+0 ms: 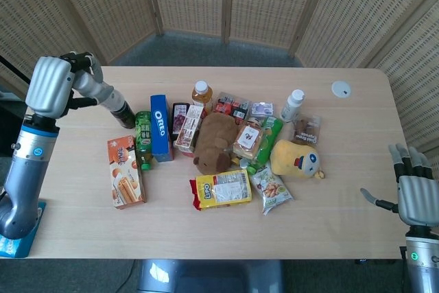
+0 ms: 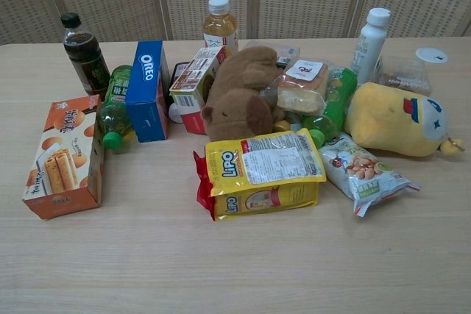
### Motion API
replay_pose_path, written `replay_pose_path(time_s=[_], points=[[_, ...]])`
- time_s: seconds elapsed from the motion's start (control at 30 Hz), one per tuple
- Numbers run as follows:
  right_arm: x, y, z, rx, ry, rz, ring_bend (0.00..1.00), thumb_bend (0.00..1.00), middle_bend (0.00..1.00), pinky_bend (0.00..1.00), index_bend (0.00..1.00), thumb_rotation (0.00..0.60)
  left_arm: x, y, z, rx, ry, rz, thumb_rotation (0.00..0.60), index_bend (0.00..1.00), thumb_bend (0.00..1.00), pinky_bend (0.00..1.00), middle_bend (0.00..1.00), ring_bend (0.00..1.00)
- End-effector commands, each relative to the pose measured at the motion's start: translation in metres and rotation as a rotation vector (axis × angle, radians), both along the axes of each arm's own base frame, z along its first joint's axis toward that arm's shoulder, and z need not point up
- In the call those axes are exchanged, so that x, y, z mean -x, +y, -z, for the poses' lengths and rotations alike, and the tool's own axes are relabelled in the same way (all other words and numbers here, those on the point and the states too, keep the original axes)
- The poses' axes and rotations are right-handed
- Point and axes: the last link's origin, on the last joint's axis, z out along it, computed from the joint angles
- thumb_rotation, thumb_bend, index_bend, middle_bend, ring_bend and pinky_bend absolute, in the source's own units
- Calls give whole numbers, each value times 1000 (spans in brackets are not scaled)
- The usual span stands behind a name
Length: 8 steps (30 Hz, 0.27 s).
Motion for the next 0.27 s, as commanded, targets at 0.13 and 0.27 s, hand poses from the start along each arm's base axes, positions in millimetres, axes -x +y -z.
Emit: replay_pose_path(time_s=[0.13, 0.27], points=[[3, 2, 0, 4, -5, 5, 0, 0, 9, 0, 0, 352, -8, -3, -6, -10, -12, 12, 600, 1000, 386, 886, 1000, 1000], [4, 2, 1, 1, -6, 6, 0, 0, 9, 0, 0, 351, -8, -3, -3, 0, -7, 8, 600, 1000, 386, 891, 1000, 1000]])
